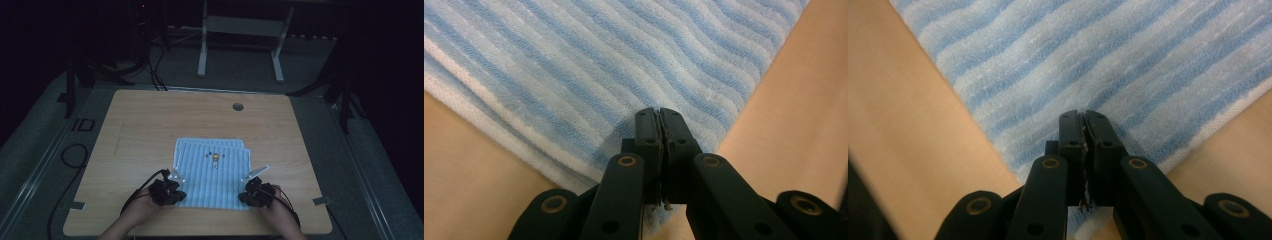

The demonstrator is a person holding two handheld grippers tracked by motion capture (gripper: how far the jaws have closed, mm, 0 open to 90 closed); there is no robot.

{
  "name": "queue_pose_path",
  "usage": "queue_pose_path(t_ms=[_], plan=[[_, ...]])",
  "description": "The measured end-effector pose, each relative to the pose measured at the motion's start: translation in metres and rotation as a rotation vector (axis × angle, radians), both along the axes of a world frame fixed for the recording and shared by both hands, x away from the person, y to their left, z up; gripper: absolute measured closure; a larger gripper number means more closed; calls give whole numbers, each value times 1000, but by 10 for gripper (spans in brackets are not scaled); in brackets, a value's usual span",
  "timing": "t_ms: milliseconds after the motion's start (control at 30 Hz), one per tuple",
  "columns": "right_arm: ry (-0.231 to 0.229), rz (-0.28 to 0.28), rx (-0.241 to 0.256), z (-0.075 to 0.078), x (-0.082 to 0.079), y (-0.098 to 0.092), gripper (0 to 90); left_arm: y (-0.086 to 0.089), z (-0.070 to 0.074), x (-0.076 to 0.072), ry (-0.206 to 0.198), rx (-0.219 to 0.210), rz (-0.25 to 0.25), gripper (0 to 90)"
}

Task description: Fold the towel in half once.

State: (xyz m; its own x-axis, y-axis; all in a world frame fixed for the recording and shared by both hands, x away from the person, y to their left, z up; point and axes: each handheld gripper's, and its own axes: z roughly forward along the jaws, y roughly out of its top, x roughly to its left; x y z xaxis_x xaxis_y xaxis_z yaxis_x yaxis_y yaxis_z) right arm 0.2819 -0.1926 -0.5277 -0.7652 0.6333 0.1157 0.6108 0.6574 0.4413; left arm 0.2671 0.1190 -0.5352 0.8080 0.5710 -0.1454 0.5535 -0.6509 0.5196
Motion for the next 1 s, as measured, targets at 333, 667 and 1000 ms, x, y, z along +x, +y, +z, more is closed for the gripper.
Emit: queue_pose_path(t_ms=[333,667,1000], plan=[[26,36,-10,1,-37,-4,849,-5,1,-36,30,12,-50,880],[-30,27,36,31,-7,-9,719,13,47,8,-38,-99,34,631],[-62,-121,2,35,91,-19,675,17,15,107,-63,-1,222,597]])
